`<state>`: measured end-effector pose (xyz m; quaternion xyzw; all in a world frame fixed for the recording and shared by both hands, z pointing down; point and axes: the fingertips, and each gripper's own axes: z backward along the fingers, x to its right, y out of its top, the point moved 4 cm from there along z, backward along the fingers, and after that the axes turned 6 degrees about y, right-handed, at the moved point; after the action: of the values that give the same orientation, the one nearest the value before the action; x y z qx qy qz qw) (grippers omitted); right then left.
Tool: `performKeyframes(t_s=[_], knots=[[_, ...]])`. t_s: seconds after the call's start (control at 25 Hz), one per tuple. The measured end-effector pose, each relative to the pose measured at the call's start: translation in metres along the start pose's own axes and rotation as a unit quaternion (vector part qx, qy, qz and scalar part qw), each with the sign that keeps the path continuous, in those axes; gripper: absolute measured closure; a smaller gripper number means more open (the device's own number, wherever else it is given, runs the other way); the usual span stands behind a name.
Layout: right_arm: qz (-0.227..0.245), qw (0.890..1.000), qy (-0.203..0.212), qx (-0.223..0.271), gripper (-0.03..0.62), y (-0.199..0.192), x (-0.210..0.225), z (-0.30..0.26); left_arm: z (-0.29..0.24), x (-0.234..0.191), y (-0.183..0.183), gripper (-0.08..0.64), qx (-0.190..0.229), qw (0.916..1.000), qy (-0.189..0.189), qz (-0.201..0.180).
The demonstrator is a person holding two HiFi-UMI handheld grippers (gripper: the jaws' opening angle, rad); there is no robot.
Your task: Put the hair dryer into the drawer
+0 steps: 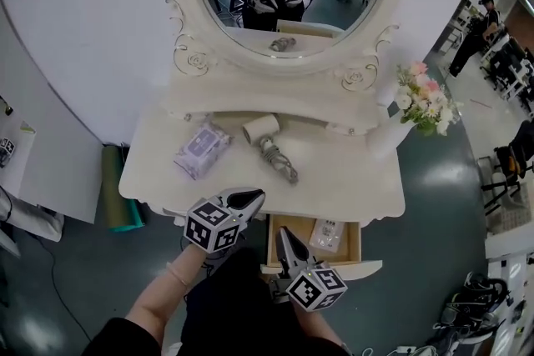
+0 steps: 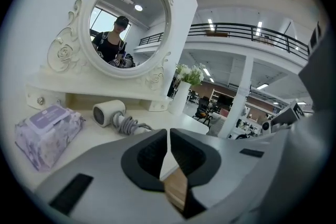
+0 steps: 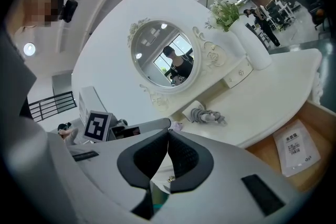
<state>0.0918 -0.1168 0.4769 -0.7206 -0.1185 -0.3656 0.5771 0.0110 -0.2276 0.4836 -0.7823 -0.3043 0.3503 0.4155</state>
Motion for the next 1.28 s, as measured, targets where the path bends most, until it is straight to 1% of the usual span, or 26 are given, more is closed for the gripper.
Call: performKeyframes(t_s=[0.04, 0.2, 0.28, 0.36, 0.48, 0.52, 0.6, 0.76, 0.8, 0.88, 0.96, 1.04, 1.12, 1.16, 1.2, 1.28], knots=[[0.001, 1.0, -0.004, 0.003, 0.574, 0.002, 0.0, -0.002, -0.003, -0.004, 0.003, 0.515, -0.006, 1.0, -0.003, -0.007], [-0.005, 1.0, -0.018, 0.01, 0.574, 0.007, 0.005, -0.01, -0.018, -0.016, 0.011, 0.441, -0.028, 0.9991, -0.017, -0.027], [-0.007, 1.0, -0.024, 0.011, 0.574, 0.007, 0.007, -0.012, -0.024, -0.021, 0.013, 0.424, -0.034, 0.9989, -0.019, -0.027], [-0.007, 1.0, -0.025, 0.01, 0.574, 0.008, 0.009, -0.017, -0.031, -0.027, 0.014, 0.389, -0.04, 0.9987, -0.017, -0.025], [-0.009, 1.0, -0.022, 0.007, 0.574, 0.009, 0.009, -0.025, -0.039, -0.037, 0.013, 0.346, -0.048, 0.9986, -0.005, -0.021], [-0.009, 1.0, -0.022, 0.007, 0.574, 0.01, 0.01, -0.026, -0.042, -0.04, 0.013, 0.331, -0.05, 0.9986, 0.002, -0.018], [-0.011, 1.0, -0.023, 0.006, 0.574, 0.01, 0.013, -0.029, -0.05, -0.046, 0.012, 0.279, -0.055, 0.9984, 0.018, -0.001], [-0.017, 1.0, -0.024, 0.003, 0.574, 0.011, 0.017, -0.035, -0.067, -0.058, 0.012, 0.146, -0.065, 0.9951, 0.049, 0.056], [-0.018, 1.0, -0.023, 0.001, 0.574, 0.011, 0.017, -0.037, -0.071, -0.061, 0.011, 0.126, -0.069, 0.9934, 0.06, 0.069], [-0.02, 1.0, -0.024, -0.002, 0.574, 0.01, 0.018, -0.038, -0.079, -0.069, 0.01, 0.117, -0.075, 0.9886, 0.085, 0.1], [-0.022, 0.999, -0.026, -0.003, 0.572, 0.01, 0.021, -0.038, -0.086, -0.076, 0.01, 0.113, -0.075, 0.9811, 0.11, 0.141], [-0.025, 0.999, -0.03, -0.002, 0.572, 0.011, 0.025, -0.038, -0.094, -0.083, 0.011, 0.103, -0.074, 0.9696, 0.132, 0.192], [-0.027, 0.999, -0.034, -0.001, 0.572, 0.013, 0.028, -0.037, -0.104, -0.089, 0.012, 0.103, -0.077, 0.9554, 0.149, 0.243], [-0.029, 0.999, -0.035, 0.0, 0.572, 0.014, 0.029, -0.038, -0.109, -0.092, 0.012, 0.103, -0.081, 0.9486, 0.157, 0.262], [-0.031, 0.999, -0.035, 0.001, 0.572, 0.014, 0.029, -0.038, -0.113, -0.094, 0.013, 0.103, -0.083, 0.943, 0.166, 0.276], [-0.033, 0.999, -0.037, 0.003, 0.572, 0.015, 0.032, -0.037, -0.122, -0.098, 0.015, 0.103, -0.087, 0.9351, 0.183, 0.291]])
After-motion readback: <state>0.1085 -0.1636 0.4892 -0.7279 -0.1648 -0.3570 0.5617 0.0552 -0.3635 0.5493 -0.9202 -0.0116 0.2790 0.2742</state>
